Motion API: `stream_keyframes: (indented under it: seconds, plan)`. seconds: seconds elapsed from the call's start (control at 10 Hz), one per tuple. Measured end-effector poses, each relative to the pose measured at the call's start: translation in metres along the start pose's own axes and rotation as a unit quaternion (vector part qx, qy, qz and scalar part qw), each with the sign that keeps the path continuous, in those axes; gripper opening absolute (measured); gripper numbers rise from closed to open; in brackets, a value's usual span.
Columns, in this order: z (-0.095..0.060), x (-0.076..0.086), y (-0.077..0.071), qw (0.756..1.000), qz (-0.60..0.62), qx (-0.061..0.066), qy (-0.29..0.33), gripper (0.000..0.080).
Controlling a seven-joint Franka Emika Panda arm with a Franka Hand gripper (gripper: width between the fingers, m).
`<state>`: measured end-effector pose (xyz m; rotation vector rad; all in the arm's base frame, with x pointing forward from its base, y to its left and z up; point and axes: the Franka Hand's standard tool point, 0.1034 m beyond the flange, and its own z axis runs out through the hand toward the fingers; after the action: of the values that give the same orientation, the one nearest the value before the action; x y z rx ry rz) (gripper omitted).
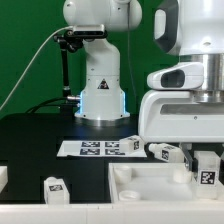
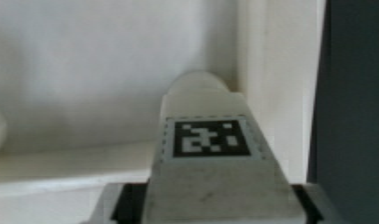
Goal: Assemble one leg
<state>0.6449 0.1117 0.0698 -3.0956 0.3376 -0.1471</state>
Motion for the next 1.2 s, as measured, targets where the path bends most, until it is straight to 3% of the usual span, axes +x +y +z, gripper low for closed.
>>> stream_keyframes:
  seconds: [0.3, 0.5, 0.7, 0.8, 0.9, 1.0, 1.2]
  plan:
    - [0.0002, 0.0002, 0.0014, 0.996, 0.086, -0.001, 0.000, 0.0284]
    - [0.0009, -0.0008, 0.0030, 0.975, 0.222, -0.004, 0.003, 0.0284]
    - [0.0009, -0.0028, 0.0020, 0.928, 0.373, -0.012, -0.001, 0.0284]
    - [0.0014, -0.0032, 0.0013, 0.893, 0.451, -0.006, -0.005, 0.0284]
    - [0.0015, -0.0030, 0.0022, 0.837, 0.547, 0.005, -0.015, 0.0284]
    - [0.0016, -0.0027, 0.0030, 0.798, 0.602, 0.013, -0.025, 0.0284]
    - [0.0015, -0.0032, 0.0029, 0.763, 0.645, 0.014, -0.025, 0.0284]
